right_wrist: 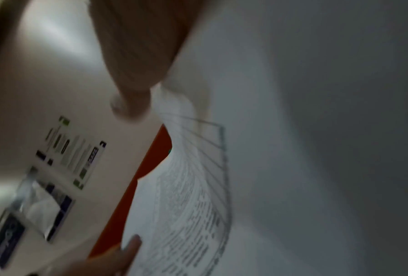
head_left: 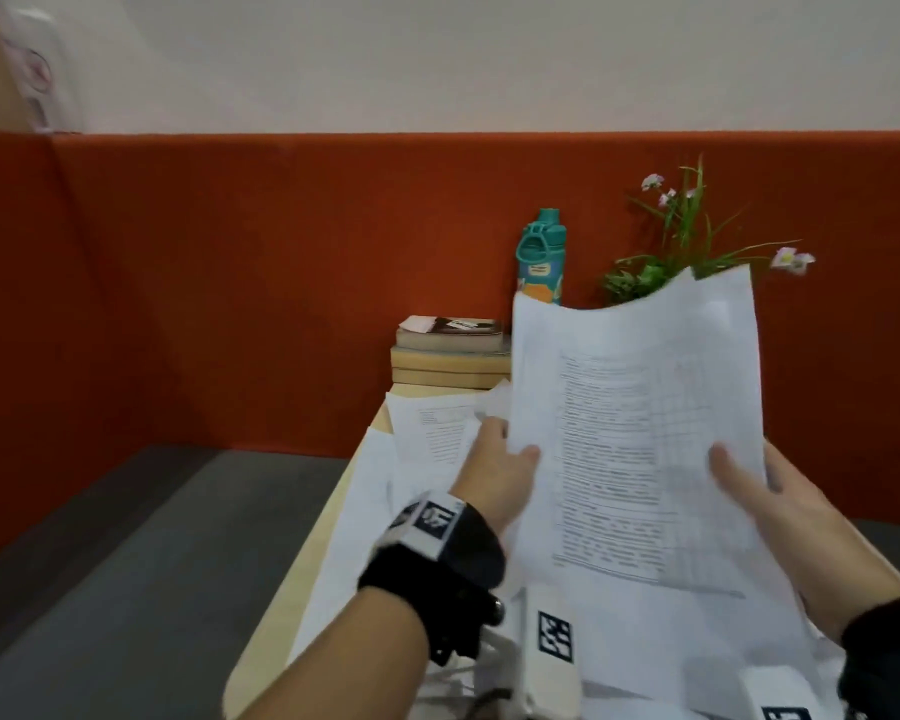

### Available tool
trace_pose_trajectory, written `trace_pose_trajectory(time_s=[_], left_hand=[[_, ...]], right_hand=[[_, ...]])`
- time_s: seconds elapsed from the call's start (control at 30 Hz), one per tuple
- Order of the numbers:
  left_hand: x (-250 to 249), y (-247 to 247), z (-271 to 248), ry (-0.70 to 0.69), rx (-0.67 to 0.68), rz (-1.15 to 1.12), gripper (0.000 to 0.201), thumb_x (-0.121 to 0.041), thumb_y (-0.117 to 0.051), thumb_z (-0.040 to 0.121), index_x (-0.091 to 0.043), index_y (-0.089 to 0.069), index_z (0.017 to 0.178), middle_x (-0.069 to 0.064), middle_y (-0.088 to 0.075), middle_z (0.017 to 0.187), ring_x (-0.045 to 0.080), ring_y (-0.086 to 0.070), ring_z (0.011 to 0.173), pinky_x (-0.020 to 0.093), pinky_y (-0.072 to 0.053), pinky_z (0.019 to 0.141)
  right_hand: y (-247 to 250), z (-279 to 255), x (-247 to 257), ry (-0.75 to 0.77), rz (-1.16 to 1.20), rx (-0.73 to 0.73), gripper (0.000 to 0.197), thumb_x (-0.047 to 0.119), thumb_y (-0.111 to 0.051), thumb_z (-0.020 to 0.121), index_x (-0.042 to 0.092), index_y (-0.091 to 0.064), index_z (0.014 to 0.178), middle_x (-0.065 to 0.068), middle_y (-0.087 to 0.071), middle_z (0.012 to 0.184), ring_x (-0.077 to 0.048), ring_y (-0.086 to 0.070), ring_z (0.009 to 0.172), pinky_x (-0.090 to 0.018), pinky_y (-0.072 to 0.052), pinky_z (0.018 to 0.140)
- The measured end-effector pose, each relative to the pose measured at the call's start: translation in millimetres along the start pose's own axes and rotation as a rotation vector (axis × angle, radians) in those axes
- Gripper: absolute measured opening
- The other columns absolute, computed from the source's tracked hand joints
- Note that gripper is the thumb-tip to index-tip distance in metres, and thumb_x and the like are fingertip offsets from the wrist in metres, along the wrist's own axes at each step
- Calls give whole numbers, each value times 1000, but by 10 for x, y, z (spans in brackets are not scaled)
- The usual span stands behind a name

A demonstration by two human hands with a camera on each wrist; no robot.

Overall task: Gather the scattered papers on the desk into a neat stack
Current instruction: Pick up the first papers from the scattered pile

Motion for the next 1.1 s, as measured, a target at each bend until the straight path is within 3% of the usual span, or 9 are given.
trace_pose_trajectory(time_s=[0.1,0.2,0.33,0.4,0.47,0.67,0.83,1.0,1.1], left_hand=[[39,49,7,36,-1,178,32,-31,-51,94,-15,-37,119,12,-56,125,28,-57,112,39,-46,98],[279,517,149,240,-109,513,77,-48,-47,91,-7,-16,149,17,-38,149,33,-44,133,40,-39,108],[425,819,287,224,-74,813,59,-51,-43,90,-13,-49,134,10,-56,136,30,-53,123,39,-41,104],[398,733,322,218,-96,879,63,-56,-44,88,-15,-46,137,13,-42,147,34,-41,133,45,-36,108],[322,558,295,214,-106,961,81,-63,-47,83,-13,-30,145,16,-23,155,37,-26,140,49,-28,111],[397,339,368,123,52,1201,110,-71,-57,73,-12,-9,152,15,-13,160,37,-23,143,53,-29,112],[311,413,497,36,111,1303,98,-73,-62,65,-8,-43,135,17,-54,133,36,-56,116,49,-48,96],[307,500,571,4,157,1409,106,-79,-60,59,-13,-34,138,16,-43,140,36,-51,120,50,-47,95],[289,525,588,11,178,1394,105,-81,-61,54,-14,-40,133,12,-54,132,32,-57,112,45,-50,91]], right_hand=[[168,30,-28,63,-165,-93,32,16,-72,86,33,-64,111,5,-78,104,-25,-73,100,-47,-56,88],[438,64,-84,59,-161,-179,46,24,-78,72,23,-69,118,12,-79,100,-26,-75,95,-51,-57,87],[610,135,-140,63,-199,-209,36,15,-74,82,27,-69,116,10,-79,102,-31,-73,98,-65,-52,91],[608,158,-162,68,-215,-211,30,11,-72,86,25,-69,113,15,-79,98,-29,-73,97,-62,-52,92],[576,153,-167,72,-217,-195,35,18,-75,81,22,-69,115,14,-79,98,-27,-73,96,-60,-53,92],[722,209,-296,70,-214,-194,65,43,-79,58,21,-68,119,-1,-80,105,-27,-77,93,-60,-57,84],[825,272,-418,74,-189,-167,67,43,-81,58,21,-68,120,-6,-79,109,-32,-76,96,-63,-56,83],[876,331,-489,96,-177,-157,53,32,-79,66,21,-69,117,-6,-79,106,-33,-76,95,-65,-55,83],[918,353,-486,121,-182,-157,43,26,-79,70,24,-71,112,-3,-80,103,-33,-76,93,-63,-56,83]])
Point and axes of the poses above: each hand's wrist, its own z-axis towards the middle knuckle, its own y-axis out of the back of the hand, x = y × z, the point moved 6 cm from there along z, towards the middle knuckle
